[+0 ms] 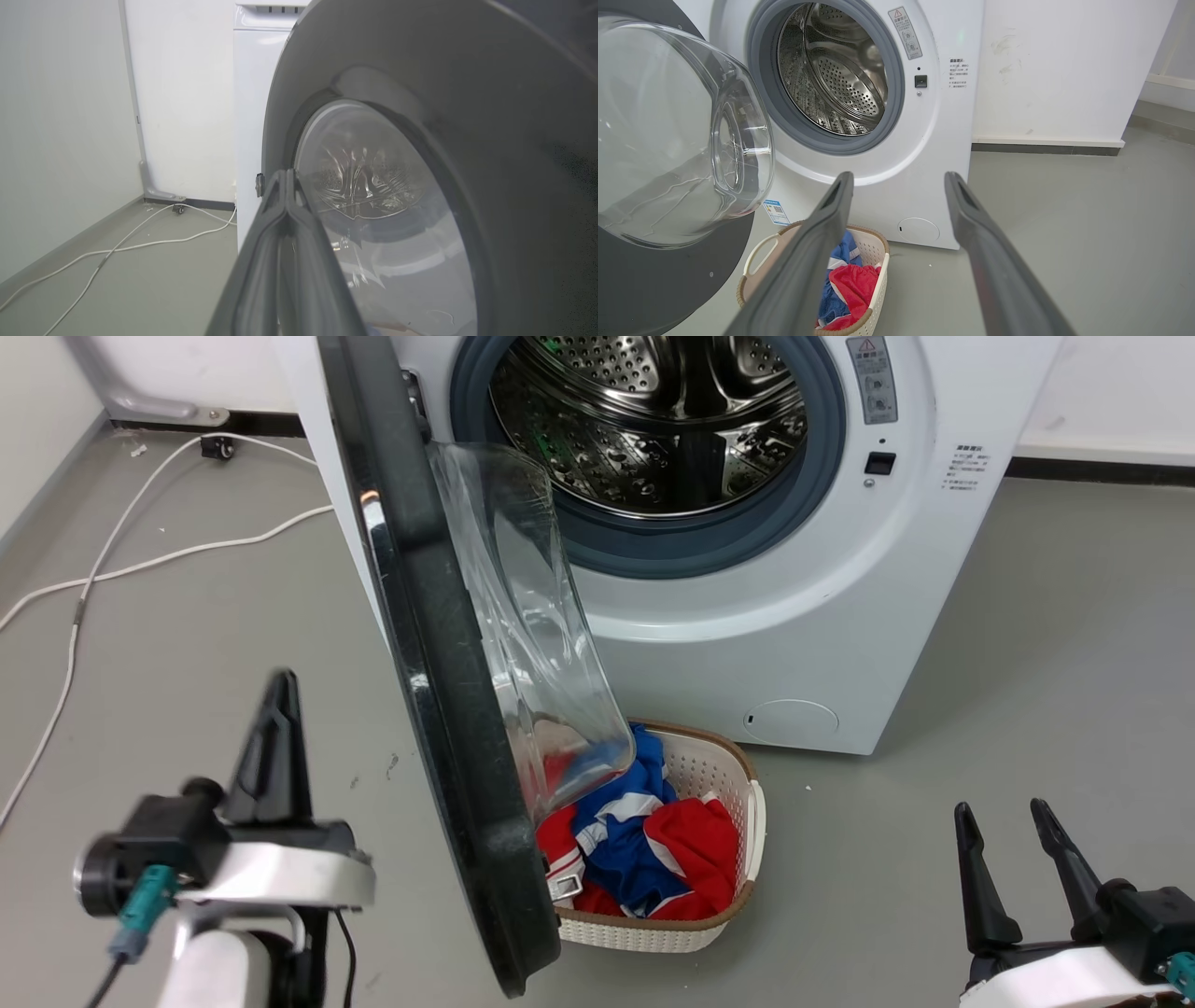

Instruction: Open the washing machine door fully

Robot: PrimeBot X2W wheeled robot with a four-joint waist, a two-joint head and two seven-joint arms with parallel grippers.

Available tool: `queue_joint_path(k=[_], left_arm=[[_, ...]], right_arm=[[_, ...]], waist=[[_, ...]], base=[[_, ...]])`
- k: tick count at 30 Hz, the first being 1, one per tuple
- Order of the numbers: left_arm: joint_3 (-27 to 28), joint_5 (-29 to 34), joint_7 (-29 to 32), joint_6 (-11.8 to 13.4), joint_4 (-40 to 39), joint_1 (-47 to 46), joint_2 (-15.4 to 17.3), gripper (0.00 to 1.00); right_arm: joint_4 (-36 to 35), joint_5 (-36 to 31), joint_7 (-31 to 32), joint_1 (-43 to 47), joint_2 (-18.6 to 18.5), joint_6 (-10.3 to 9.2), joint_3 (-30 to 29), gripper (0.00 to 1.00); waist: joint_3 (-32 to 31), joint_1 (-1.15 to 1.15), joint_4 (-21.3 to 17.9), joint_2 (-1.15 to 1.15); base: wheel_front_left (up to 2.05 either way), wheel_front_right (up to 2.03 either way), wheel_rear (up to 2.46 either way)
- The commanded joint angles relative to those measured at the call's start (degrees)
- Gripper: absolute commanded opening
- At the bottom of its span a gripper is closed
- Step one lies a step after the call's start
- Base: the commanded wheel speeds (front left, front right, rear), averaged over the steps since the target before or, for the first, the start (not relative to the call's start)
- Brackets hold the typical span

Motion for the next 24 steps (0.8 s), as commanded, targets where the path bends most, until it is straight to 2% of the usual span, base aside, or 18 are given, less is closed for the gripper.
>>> queue_joint_path(k=[1,6,11,18,24], left_arm=[[0.33,0.05,-0.13,0.52,-2.08,-0.83,0.35,0.00],[0.18,0.33,1.32,1.72,-12.00,-1.65,0.20,0.00],[-2.11,1.17,5.10,1.61,-22.20,-2.76,0.23,0.00],[-8.45,1.65,10.61,0.08,-31.48,-2.54,-0.48,0.00],[-16.20,0.70,14.62,-2.19,-33.98,-1.15,-1.06,0.00]], right_arm=[[0.08,0.10,-0.10,-0.39,0.13,-0.01,0.00,1.00],[0.19,0.05,0.04,-0.01,0.13,-0.01,0.15,1.00],[0.51,0.34,0.13,0.55,0.12,-0.01,0.36,1.00],[1.31,0.68,0.49,0.81,0.12,0.00,0.78,1.00],[1.74,0.87,0.40,0.75,0.12,0.00,1.01,1.00]], waist=[[-0.22,0.00,0.21,0.00],[-0.98,0.00,0.47,0.00],[-1.84,0.00,0.52,0.00],[-2.55,0.00,0.34,0.00],[-2.80,0.00,0.29,0.00]], base=[[0.00,0.00,0.00],[0.00,0.00,0.00],[0.00,0.00,0.00],[0.00,0.00,0.00],[0.00,0.00,0.00]])
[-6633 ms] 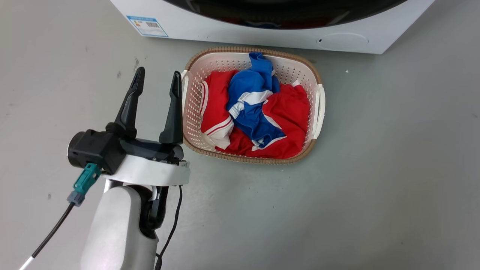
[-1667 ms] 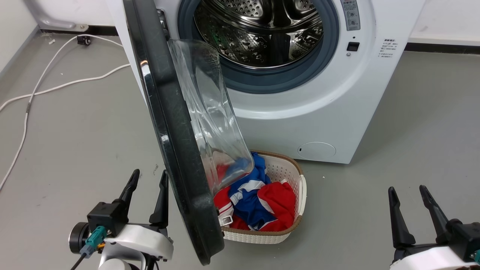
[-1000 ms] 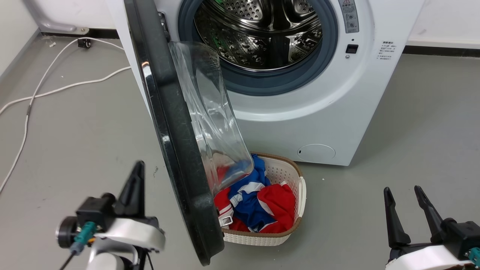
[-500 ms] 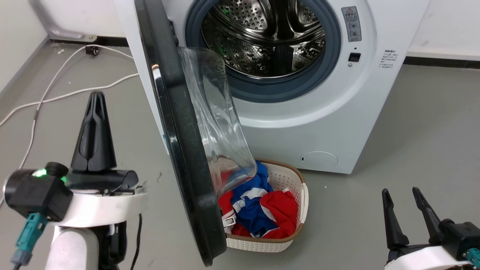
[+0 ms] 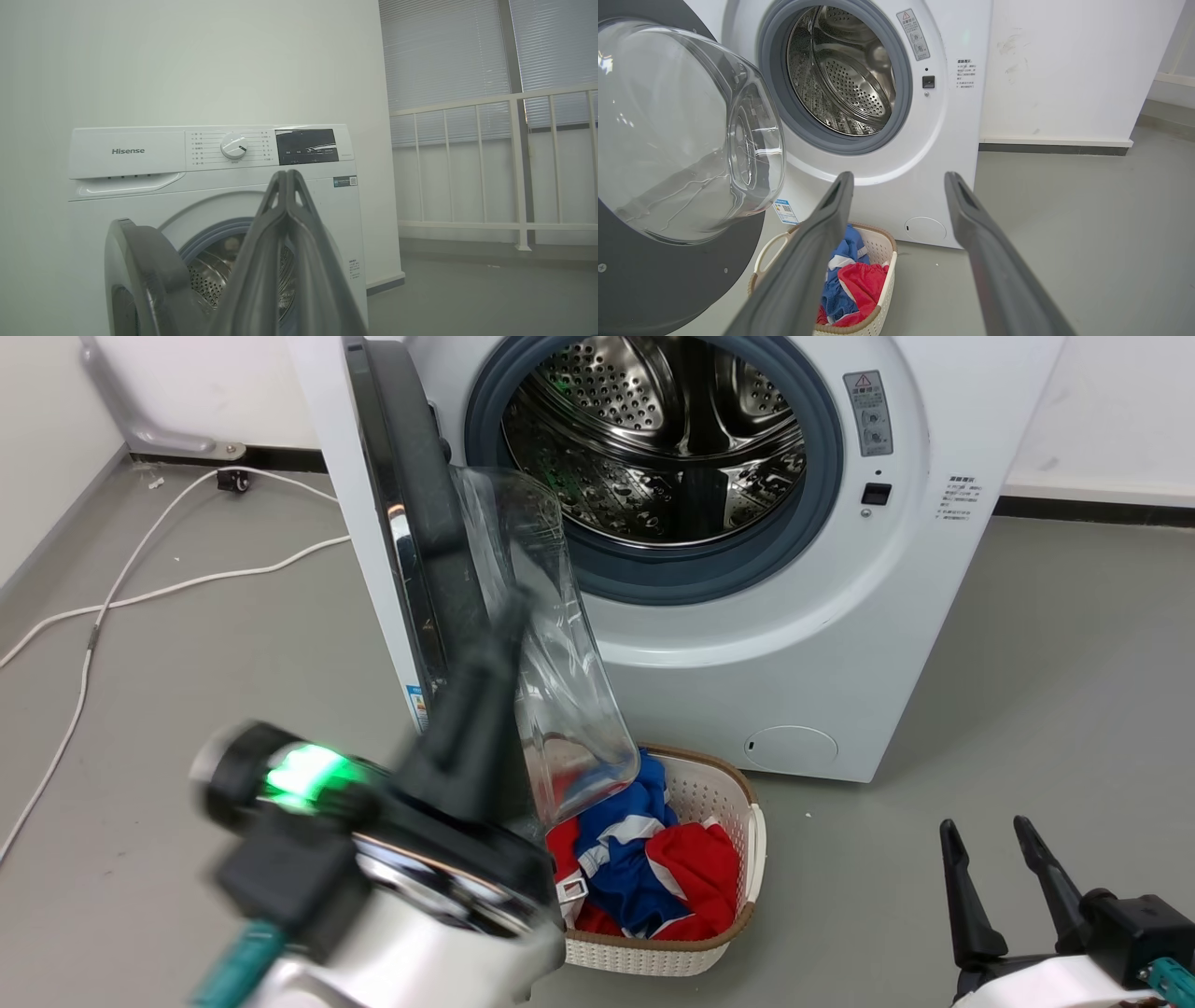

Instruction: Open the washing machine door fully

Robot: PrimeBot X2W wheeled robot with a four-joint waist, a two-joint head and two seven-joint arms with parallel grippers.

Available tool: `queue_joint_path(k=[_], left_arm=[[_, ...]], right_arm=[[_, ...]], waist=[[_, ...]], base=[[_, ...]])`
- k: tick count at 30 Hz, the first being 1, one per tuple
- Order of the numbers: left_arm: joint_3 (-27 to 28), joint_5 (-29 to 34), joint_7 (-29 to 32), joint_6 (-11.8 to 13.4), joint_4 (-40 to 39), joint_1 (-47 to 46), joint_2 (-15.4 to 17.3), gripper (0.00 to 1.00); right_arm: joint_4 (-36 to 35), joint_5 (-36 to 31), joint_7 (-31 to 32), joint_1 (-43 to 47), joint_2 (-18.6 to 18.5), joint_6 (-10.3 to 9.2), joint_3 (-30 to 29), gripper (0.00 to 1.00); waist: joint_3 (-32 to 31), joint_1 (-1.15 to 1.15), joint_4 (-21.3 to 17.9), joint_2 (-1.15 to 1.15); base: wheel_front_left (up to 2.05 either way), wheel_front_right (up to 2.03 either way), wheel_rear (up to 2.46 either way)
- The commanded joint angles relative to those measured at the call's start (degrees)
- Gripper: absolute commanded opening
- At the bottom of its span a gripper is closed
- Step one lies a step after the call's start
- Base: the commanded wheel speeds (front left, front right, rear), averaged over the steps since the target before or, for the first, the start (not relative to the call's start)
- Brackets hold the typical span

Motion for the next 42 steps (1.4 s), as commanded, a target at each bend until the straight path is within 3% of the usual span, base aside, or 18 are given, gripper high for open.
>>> queue_joint_path(k=[1,9,13,22,30,39,42], left_arm=[[-0.88,-0.34,0.59,-0.33,0.16,0.91,0.05,0.00],[-13.90,-4.15,7.50,-2.36,5.80,6.39,2.37,0.00],[-16.40,-4.98,8.92,-2.29,10.64,9.15,3.31,0.00],[-13.81,-4.32,7.71,1.98,18.00,13.14,4.60,0.00],[-12.15,-4.59,6.32,3.44,19.45,13.09,5.10,0.00],[-11.86,-5.02,5.55,4.45,18.63,12.78,4.46,0.00],[-12.14,-5.27,5.28,4.61,18.08,12.51,4.03,0.00]], right_arm=[[0.13,0.07,-0.13,0.19,0.10,0.01,0.19,1.00],[0.66,-0.55,0.23,-0.59,0.09,0.01,-0.13,1.00],[0.77,-0.38,0.18,-0.94,0.09,0.00,-0.07,1.00],[0.81,0.18,0.07,-1.25,0.08,0.01,-0.71,1.00],[1.02,0.22,0.22,-2.01,0.08,0.01,-0.85,1.00],[0.77,-0.15,0.53,-2.88,0.07,0.00,-1.66,1.00],[0.62,-0.12,0.90,-2.75,0.08,0.01,-2.17,1.00]], waist=[[-0.01,0.00,-0.03,0.00],[0.39,0.00,-0.80,0.00],[0.77,0.00,-1.33,0.00],[2.26,0.00,-1.07,0.00],[3.70,0.00,0.73,0.00],[4.76,0.00,5.05,0.00],[4.93,0.00,8.22,0.00]], base=[[0.00,0.00,0.00],[0.00,0.00,0.00],[0.00,0.00,0.00],[0.00,0.00,0.00],[0.00,0.00,0.00],[0.00,0.00,0.00],[0.00,0.00,0.00]])
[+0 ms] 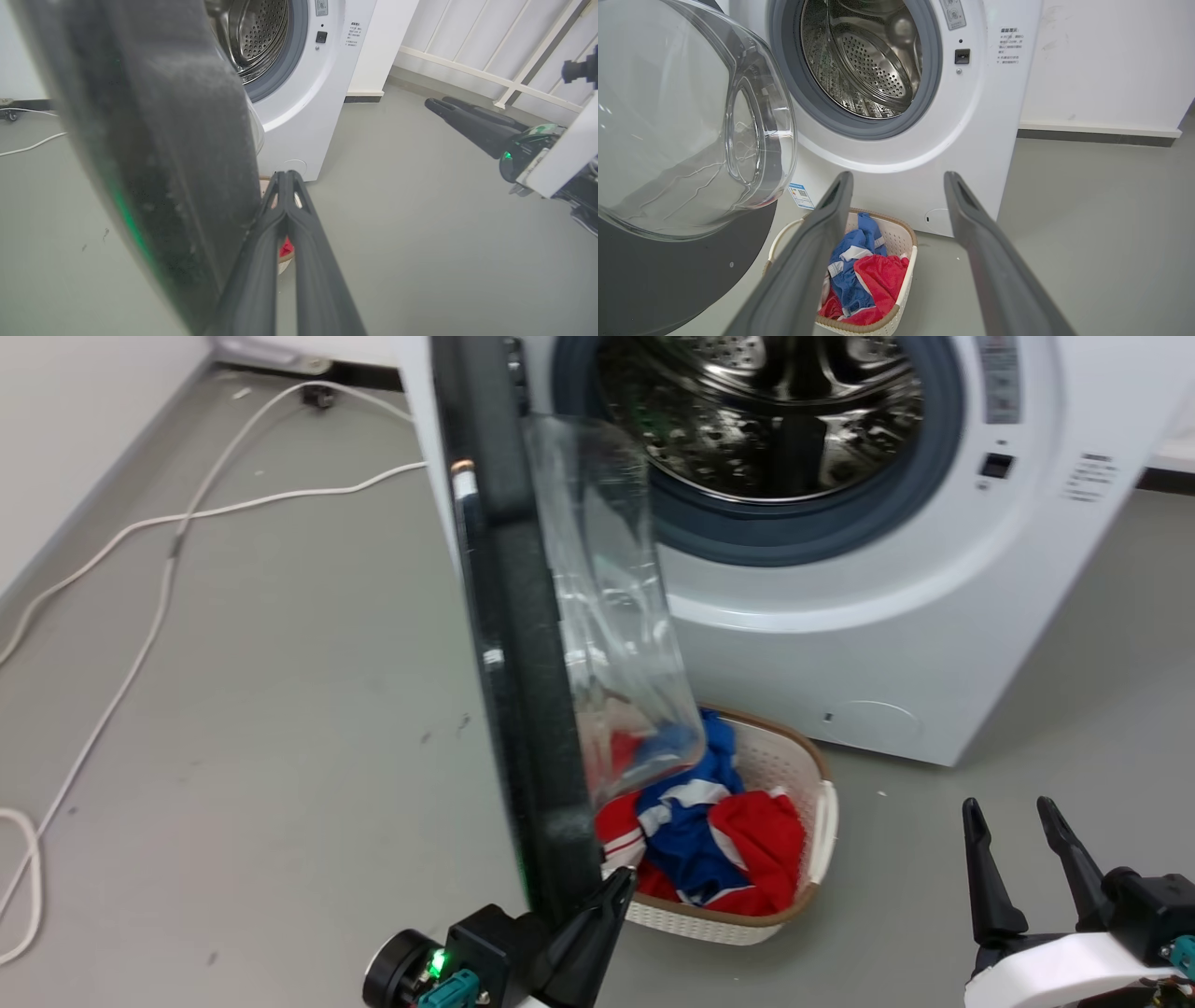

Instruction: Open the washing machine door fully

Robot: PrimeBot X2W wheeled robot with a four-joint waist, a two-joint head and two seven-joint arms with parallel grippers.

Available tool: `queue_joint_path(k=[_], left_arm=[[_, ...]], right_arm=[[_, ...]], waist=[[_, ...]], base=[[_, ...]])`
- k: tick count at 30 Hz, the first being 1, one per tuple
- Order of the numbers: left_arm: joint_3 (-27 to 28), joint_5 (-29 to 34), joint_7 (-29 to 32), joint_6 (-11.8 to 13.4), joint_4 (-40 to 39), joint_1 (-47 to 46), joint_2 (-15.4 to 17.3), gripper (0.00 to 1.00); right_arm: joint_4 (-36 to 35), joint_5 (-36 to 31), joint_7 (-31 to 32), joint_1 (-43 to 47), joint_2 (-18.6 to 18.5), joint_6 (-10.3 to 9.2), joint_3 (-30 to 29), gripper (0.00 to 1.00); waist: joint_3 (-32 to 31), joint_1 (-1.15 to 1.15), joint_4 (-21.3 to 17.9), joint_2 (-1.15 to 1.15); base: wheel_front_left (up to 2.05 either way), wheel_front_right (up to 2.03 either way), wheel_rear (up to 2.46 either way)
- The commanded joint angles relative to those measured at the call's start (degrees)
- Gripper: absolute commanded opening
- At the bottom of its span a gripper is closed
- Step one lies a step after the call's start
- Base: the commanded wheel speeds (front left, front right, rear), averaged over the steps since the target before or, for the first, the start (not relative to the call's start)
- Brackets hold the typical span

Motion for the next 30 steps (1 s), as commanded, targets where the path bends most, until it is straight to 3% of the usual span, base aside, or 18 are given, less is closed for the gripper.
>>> queue_joint_path(k=[1,15,22,30], left_arm=[[0.25,-0.15,-0.35,0.42,-0.43,-0.55,-0.10,0.00],[3.32,-1.00,-3.74,3.42,-0.62,-1.41,-1.32,0.00],[8.12,-2.42,-6.28,5.36,2.43,-2.97,-0.82,0.00],[16.31,-6.48,-9.88,6.32,7.86,-6.90,0.74,0.00]], right_arm=[[-0.28,-0.30,0.25,-0.62,0.06,0.00,0.04,1.00],[-1.23,-1.12,1.61,-1.23,0.06,-0.01,-0.07,1.00],[-1.90,-1.24,2.22,-1.62,0.03,-0.01,0.57,1.00],[-2.26,-1.52,3.03,-1.86,0.04,-0.01,0.87,1.00]], waist=[[0.26,0.00,2.31,0.00],[0.99,0.00,14.56,0.00],[1.31,0.00,16.20,0.00],[2.23,0.00,14.58,0.00]], base=[[0.00,0.00,0.00],[0.00,0.00,0.00],[0.00,0.00,0.00],[0.00,0.00,0.00]])
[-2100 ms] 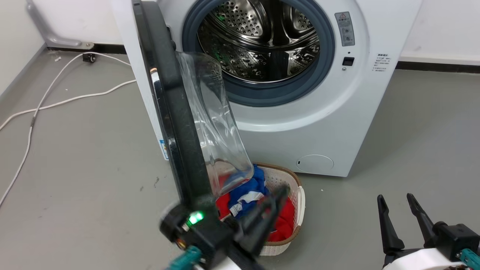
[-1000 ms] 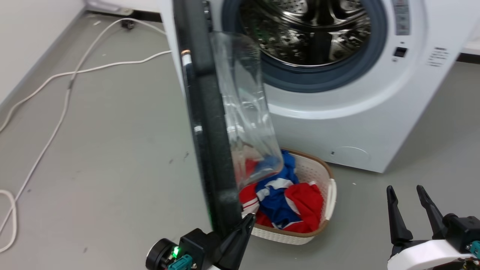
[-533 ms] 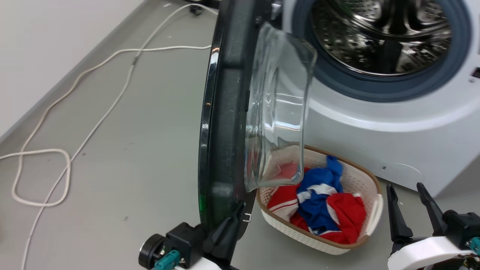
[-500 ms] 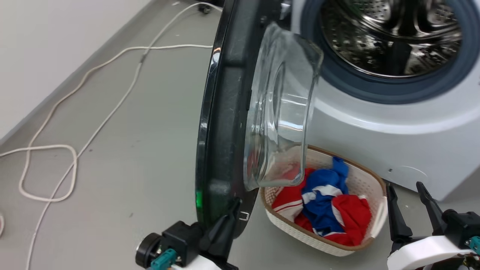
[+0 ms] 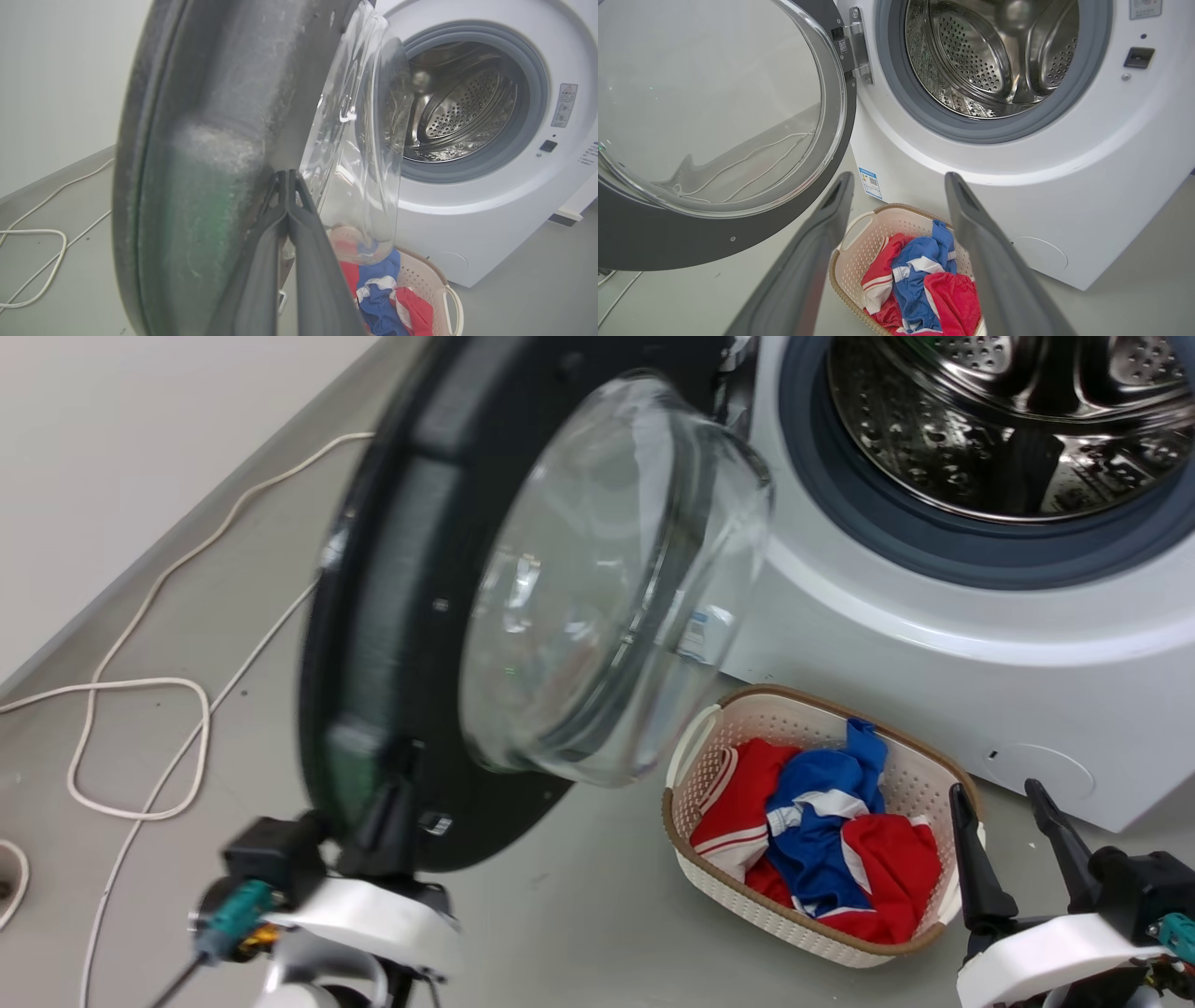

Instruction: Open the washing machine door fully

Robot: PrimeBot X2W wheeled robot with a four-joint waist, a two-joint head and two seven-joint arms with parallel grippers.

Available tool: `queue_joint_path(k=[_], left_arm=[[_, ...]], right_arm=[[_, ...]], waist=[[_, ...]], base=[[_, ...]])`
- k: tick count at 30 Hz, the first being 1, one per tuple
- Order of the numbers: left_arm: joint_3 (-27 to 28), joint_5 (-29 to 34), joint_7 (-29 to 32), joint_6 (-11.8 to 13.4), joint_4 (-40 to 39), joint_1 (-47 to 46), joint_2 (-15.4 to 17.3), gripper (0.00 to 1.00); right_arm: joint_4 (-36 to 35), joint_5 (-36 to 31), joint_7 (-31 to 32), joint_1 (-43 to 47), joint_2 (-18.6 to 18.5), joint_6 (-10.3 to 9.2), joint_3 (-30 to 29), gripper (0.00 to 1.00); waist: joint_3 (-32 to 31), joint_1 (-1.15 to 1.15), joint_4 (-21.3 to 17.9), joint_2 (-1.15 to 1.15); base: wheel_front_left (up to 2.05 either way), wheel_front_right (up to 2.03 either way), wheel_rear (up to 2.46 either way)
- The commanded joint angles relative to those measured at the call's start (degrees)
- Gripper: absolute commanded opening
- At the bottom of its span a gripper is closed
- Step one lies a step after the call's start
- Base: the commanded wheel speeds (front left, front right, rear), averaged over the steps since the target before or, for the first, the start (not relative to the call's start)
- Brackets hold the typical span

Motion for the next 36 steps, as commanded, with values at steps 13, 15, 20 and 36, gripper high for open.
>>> queue_joint_path(k=[13,15,20,36], left_arm=[[10.74,-5.46,-7.59,-1.65,12.69,-9.08,4.13,0.00],[11.78,-5.56,-8.61,-2.53,15.33,-10.77,5.05,0.00],[14.56,-6.35,-10.17,-3.96,21.51,-14.48,6.74,0.00],[19.46,-3.38,-11.07,-6.79,28.23,-17.01,5.75,0.00]], right_arm=[[-1.50,-0.93,1.00,-2.20,0.02,-0.01,-0.54,1.00],[-1.68,-0.97,1.02,-2.45,0.02,-0.01,-0.51,1.00],[-1.67,-0.96,1.19,-2.97,0.02,0.00,-0.39,1.00],[-2.08,-0.70,-0.57,-3.71,-0.10,0.00,0.54,1.00]], waist=[[3.64,0.00,-4.58,0.00],[4.32,0.00,-5.13,0.00],[5.48,0.00,-6.15,0.00],[5.00,0.00,-6.41,0.00]], base=[[0.00,0.00,0.00],[0.00,0.00,0.00],[0.00,0.00,0.00],[0.00,0.00,0.00]])
